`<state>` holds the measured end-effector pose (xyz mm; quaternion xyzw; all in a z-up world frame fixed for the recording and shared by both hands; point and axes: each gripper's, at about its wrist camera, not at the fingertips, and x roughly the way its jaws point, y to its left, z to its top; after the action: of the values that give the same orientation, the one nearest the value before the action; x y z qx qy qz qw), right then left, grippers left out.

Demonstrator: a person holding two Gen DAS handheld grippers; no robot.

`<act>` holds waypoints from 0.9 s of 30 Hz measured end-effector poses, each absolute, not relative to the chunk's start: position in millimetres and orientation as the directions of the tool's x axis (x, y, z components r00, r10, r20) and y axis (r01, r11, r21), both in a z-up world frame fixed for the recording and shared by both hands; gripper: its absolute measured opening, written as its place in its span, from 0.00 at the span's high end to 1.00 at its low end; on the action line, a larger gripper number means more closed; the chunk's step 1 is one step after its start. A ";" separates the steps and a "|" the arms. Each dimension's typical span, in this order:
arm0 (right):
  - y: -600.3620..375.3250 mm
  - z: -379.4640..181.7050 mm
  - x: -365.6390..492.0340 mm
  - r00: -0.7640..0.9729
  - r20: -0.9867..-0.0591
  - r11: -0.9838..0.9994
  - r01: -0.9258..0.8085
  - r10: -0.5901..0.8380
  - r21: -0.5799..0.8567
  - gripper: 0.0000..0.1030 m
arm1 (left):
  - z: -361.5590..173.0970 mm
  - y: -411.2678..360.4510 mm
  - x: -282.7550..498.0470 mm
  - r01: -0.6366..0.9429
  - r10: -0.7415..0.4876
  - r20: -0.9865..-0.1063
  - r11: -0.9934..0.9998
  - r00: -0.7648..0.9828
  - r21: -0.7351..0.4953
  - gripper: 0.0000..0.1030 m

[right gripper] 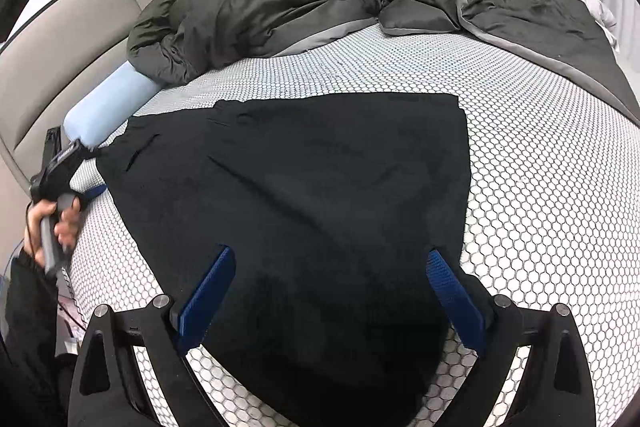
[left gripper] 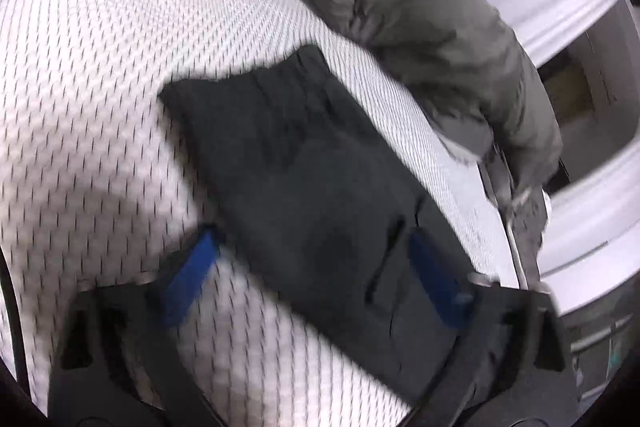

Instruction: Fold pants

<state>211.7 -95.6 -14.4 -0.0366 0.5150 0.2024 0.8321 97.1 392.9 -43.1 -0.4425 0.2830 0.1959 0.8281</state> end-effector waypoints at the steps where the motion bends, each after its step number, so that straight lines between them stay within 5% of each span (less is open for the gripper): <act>1: -97.0 -15.8 212.5 0.386 -0.875 0.918 -0.370 0.292 0.143 0.05 | -42.5 396.0 101.3 -0.590 0.091 -0.648 0.524 0.756 -0.614 0.58; 2: -99.2 -17.0 212.9 0.384 -0.877 0.920 -0.365 0.289 0.144 0.05 | -44.1 397.9 105.0 -0.620 0.114 -0.670 0.515 0.734 -0.592 0.92; 3: -100.8 -18.1 213.7 0.383 -0.878 0.922 -0.360 0.287 0.144 0.05 | -43.2 397.0 107.5 -0.646 0.147 -0.686 0.518 0.713 -0.561 0.96; 6: -107.4 -17.9 216.4 0.387 -0.876 0.925 -0.347 0.289 0.152 0.05 | -15.3 364.7 110.3 -0.637 0.264 -0.638 0.612 0.723 -0.468 0.99; 10: -118.4 -11.9 215.8 0.409 -0.865 0.932 -0.323 0.292 0.161 0.05 | 45.7 290.6 118.5 -0.494 0.239 -0.523 0.758 0.818 -0.426 0.99; 17: -141.2 -0.8 214.0 0.451 -0.849 0.949 -0.270 0.276 0.166 0.05 | 112.9 102.1 171.3 -0.080 -0.083 -0.394 0.921 0.915 -0.381 0.99; 19: -152.9 1.7 213.8 0.464 -0.846 0.956 -0.243 0.263 0.164 0.05 | 99.6 43.0 193.6 0.015 -0.200 -0.443 0.922 0.874 -0.387 0.97; 20: -157.7 1.7 214.1 0.467 -0.847 0.960 -0.229 0.254 0.161 0.05 | 88.2 19.8 203.1 0.049 -0.246 -0.479 0.921 0.843 -0.387 0.86; 21: -163.3 1.3 214.8 0.467 -0.849 0.963 -0.217 0.246 0.160 0.05 | 68.7 -9.1 210.4 0.082 -0.293 -0.539 0.921 0.790 -0.381 0.65; 23: -175.8 -1.2 216.2 0.468 -0.857 0.972 -0.184 0.217 0.145 0.05 | 37.3 -35.1 213.5 0.075 -0.302 -0.604 0.925 0.738 -0.372 0.48; 27: -192.5 -5.2 217.0 0.459 -0.873 0.985 -0.128 0.163 0.117 0.05 | 0.4 -54.2 183.7 0.140 -0.355 -0.658 0.923 0.664 -0.358 0.41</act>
<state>217.0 -192.5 -5.2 0.0172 0.5130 0.0852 0.8540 183.7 -54.2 0.4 -0.1396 0.3863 -0.1373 0.9014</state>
